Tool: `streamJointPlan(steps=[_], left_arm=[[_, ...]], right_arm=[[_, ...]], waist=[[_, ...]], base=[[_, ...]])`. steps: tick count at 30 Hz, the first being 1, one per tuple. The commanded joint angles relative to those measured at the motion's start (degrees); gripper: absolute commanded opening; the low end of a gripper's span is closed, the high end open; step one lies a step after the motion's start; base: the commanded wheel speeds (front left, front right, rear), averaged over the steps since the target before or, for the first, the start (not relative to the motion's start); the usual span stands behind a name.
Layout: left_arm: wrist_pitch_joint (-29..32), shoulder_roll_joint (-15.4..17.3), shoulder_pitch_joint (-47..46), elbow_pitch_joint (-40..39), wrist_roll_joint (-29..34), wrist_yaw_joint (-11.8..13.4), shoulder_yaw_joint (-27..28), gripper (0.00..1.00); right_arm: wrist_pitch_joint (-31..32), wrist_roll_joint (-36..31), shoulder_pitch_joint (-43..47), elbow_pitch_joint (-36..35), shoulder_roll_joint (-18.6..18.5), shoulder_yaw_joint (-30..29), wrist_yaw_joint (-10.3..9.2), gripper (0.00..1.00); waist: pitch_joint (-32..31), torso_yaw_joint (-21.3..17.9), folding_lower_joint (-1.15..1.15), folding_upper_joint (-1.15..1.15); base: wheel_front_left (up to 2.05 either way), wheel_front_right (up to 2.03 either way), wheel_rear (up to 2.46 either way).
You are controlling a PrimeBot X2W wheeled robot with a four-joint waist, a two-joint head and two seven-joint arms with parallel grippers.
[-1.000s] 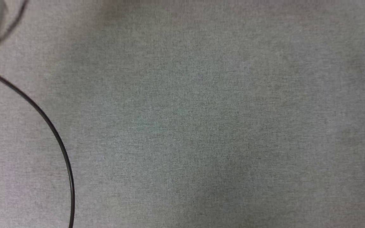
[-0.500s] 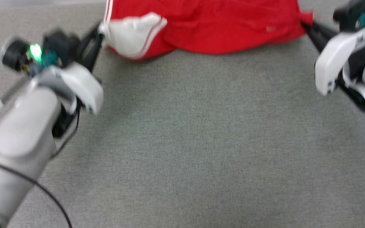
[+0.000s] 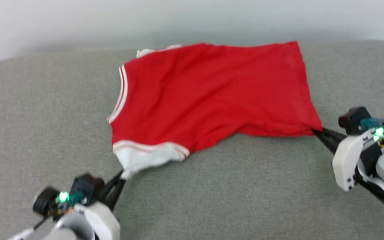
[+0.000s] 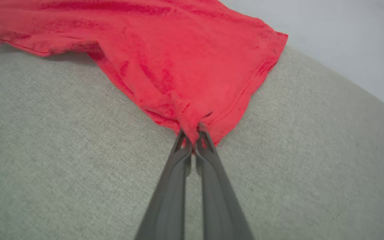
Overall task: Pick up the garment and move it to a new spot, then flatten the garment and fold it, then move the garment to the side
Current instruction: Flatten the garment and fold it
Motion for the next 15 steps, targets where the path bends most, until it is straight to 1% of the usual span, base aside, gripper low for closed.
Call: streamJointPlan(steps=[1,4,7,10,13,15], left_arm=[[0.6,1.3,4.0,-2.9,-1.3,2.0,-0.2,0.00],[1.2,3.6,9.2,-6.7,-2.2,5.0,-0.8,0.00],[1.6,4.6,14.6,-10.8,-4.3,8.2,-1.1,0.00],[2.0,5.9,18.6,-13.9,-5.2,10.8,-1.8,0.00],[2.4,5.9,21.4,-16.0,-5.5,12.3,-3.0,0.00],[2.2,5.3,22.8,-16.8,-6.1,13.0,-3.4,0.00]], right_arm=[[-0.2,0.8,2.7,-1.3,-1.3,0.4,-0.04,0.00],[-0.2,1.0,6.8,-3.1,-2.6,1.5,-0.04,0.00],[0.0,1.4,10.1,-5.0,-4.0,1.9,-0.04,0.00],[-0.3,2.0,14.1,-6.5,-5.3,1.5,-0.04,0.00],[-0.7,2.9,17.9,-8.0,-6.9,0.1,-0.04,0.00],[-1.3,2.9,20.7,-9.0,-8.1,-1.1,-0.04,0.00]], waist=[[-2.6,-0.5,0.01,0.00],[-5.0,-0.9,0.01,0.00],[-6.6,-1.5,0.01,0.00],[-7.8,-1.5,0.01,0.00],[-8.6,-0.9,0.01,0.00],[-9.2,-0.5,0.01,0.00]], base=[[0.00,0.00,0.00],[0.00,0.00,0.00],[0.00,0.00,0.00],[0.00,0.00,0.00],[0.00,0.00,0.00],[0.00,0.00,0.00]])
